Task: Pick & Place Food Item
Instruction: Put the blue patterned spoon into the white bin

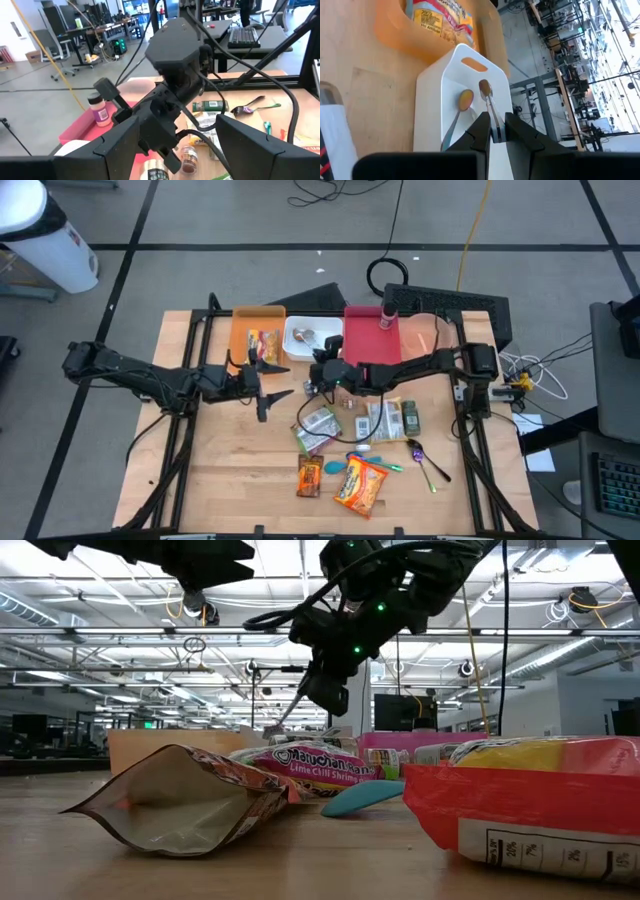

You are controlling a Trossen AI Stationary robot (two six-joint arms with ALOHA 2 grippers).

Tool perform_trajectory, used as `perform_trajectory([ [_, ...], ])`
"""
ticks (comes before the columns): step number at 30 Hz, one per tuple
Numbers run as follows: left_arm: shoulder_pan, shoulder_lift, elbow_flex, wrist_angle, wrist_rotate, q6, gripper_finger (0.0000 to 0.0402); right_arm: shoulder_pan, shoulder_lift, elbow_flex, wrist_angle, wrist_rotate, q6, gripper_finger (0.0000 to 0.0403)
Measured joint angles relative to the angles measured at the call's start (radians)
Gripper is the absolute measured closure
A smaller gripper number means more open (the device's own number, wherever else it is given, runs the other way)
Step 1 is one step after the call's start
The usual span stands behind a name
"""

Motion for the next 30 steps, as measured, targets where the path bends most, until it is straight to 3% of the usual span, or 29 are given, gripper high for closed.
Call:
perform_trajectory([
  [27, 0.001, 0.000, 0.000, -0.019, 0.000, -0.025, 0.0131, -0.014, 0.011, 0.000, -0.098, -0.052, 0.091, 0.0377],
  [30, 0.001, 0.000, 0.000, -0.019, 0.000, -0.027, 0.0131, -0.014, 0.011, 0.000, -0.100, -0.052, 0.104, 0.0358],
])
